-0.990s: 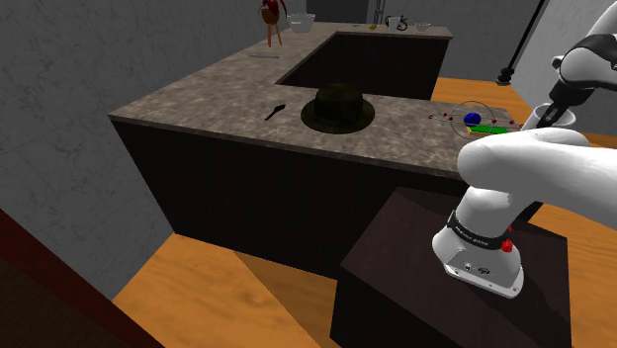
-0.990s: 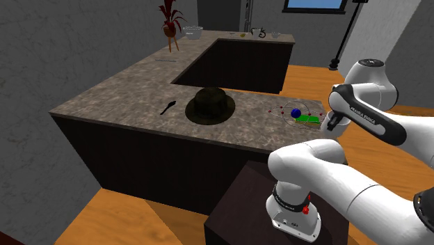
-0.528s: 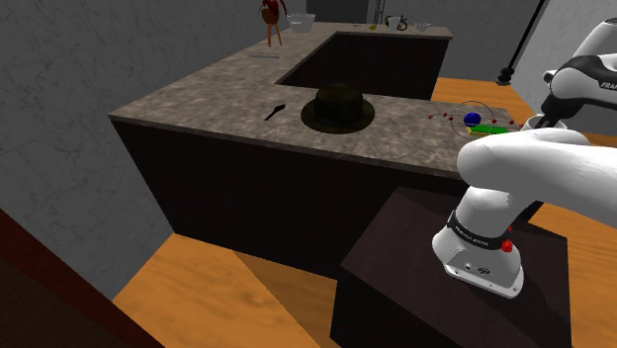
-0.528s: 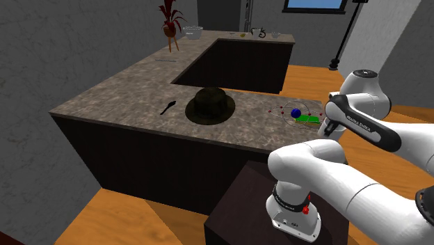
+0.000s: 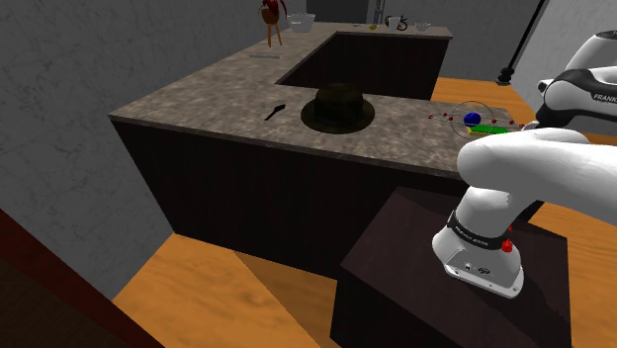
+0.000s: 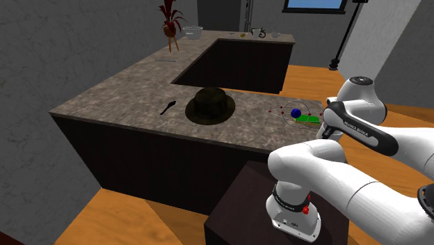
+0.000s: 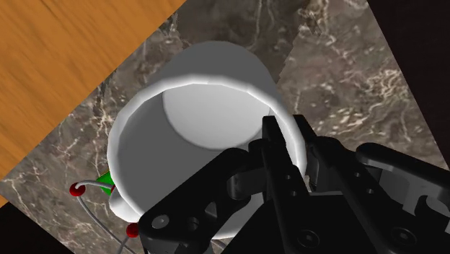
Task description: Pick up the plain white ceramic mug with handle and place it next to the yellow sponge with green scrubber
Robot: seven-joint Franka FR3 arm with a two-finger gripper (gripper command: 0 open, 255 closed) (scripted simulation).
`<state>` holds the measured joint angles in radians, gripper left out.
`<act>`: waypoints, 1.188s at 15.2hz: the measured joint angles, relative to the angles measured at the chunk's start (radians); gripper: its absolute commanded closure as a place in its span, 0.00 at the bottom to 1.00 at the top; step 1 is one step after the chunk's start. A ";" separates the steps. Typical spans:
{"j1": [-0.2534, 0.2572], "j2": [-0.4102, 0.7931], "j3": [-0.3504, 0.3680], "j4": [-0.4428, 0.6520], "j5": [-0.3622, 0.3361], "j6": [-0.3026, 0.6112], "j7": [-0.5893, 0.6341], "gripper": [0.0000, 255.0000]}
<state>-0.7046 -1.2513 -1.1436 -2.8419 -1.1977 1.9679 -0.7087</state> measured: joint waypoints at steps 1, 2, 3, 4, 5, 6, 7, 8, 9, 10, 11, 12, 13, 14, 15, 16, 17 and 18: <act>0.000 0.000 -0.001 -0.001 -0.001 0.001 0.000 1.00; 0.000 0.000 -0.001 -0.001 -0.001 0.001 0.000 1.00; 0.000 0.000 -0.001 -0.001 -0.002 0.001 0.000 0.00; 0.000 0.000 -0.002 -0.001 -0.002 0.001 0.000 0.00; 0.000 0.000 -0.002 -0.001 -0.002 0.001 0.000 0.00; 0.000 0.000 -0.002 -0.001 -0.002 0.001 0.000 0.00; 0.000 0.000 -0.002 -0.001 -0.002 0.001 0.000 0.00; 0.000 0.000 -0.002 -0.001 -0.002 0.001 0.000 0.00; 0.000 0.000 -0.002 -0.001 -0.002 0.001 0.000 0.00; -0.007 -0.010 0.022 -0.002 0.017 -0.013 -0.004 0.00; -0.011 -0.021 0.052 0.006 0.045 -0.034 -0.012 0.00; -0.018 -0.036 0.090 0.014 0.079 -0.061 -0.023 0.00; -0.022 -0.048 0.123 0.022 0.110 -0.086 -0.031 0.00; -0.026 -0.056 0.142 0.027 0.128 -0.101 -0.037 0.00; -0.028 -0.061 0.152 0.027 0.137 -0.108 -0.038 0.00; -0.028 -0.063 0.157 0.028 0.141 -0.111 -0.039 0.00; -0.029 -0.064 0.159 0.028 0.143 -0.113 -0.039 0.00; -0.029 -0.064 0.160 0.028 0.144 -0.114 -0.040 0.00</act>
<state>-0.7337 -1.3154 -0.9838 -2.8141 -1.0536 1.8540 -0.7483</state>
